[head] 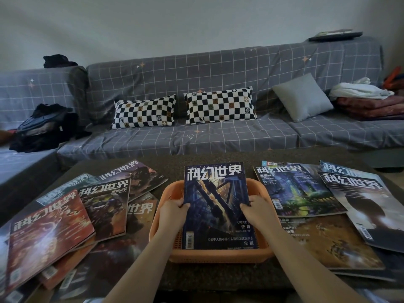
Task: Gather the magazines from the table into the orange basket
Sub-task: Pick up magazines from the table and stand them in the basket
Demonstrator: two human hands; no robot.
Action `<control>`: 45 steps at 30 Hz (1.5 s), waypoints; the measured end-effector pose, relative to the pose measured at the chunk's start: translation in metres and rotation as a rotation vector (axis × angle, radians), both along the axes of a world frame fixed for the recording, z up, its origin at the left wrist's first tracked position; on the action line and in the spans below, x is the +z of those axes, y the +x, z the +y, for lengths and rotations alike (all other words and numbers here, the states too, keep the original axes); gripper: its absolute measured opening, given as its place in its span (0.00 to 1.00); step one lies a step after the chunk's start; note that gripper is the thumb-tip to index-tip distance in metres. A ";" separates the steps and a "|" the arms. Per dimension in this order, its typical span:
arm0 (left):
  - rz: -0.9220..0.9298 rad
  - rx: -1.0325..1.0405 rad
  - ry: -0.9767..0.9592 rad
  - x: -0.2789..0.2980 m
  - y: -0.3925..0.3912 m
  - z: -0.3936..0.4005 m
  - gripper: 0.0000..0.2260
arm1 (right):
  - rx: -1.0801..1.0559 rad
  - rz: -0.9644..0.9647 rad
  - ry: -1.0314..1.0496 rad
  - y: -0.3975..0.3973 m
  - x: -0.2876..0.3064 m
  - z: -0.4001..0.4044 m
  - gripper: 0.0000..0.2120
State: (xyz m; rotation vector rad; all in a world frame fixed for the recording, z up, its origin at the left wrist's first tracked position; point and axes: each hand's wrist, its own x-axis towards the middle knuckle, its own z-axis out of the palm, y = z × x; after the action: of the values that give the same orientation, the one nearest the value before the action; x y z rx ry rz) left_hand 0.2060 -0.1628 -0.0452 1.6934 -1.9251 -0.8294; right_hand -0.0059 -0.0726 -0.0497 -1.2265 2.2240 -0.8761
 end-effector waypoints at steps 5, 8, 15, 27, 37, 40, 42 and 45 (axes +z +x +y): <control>-0.037 0.001 -0.048 0.007 -0.005 0.009 0.14 | 0.016 -0.035 -0.062 0.000 0.003 0.001 0.05; -0.036 -0.014 -0.173 0.014 -0.008 0.018 0.13 | 0.022 -0.099 -0.132 0.000 0.007 0.002 0.05; 0.172 -0.110 -0.294 0.030 -0.032 0.045 0.19 | -0.031 -0.201 -0.292 0.001 0.021 0.018 0.19; 0.313 -0.390 -0.183 0.036 -0.142 0.080 0.15 | -0.286 -0.038 -0.424 -0.080 0.023 0.072 0.10; 0.081 -0.594 0.113 0.029 -0.242 0.087 0.24 | -0.447 0.131 -0.184 -0.164 -0.008 0.103 0.15; -0.001 -0.527 0.209 0.028 -0.260 0.083 0.27 | -0.425 0.214 -0.082 -0.178 -0.014 0.101 0.15; -0.004 -0.486 0.256 0.025 -0.266 0.079 0.29 | -0.409 0.243 0.012 -0.188 -0.016 0.099 0.18; -0.007 -0.438 0.325 0.020 -0.270 0.074 0.32 | -0.408 0.169 0.040 -0.202 -0.017 0.093 0.17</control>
State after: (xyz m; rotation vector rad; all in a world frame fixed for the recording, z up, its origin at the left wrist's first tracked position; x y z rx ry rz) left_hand -0.0641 -0.0892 -0.0249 1.4518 -2.3054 -1.3626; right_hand -0.2076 0.0199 -0.0665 -0.8675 2.6705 -0.8947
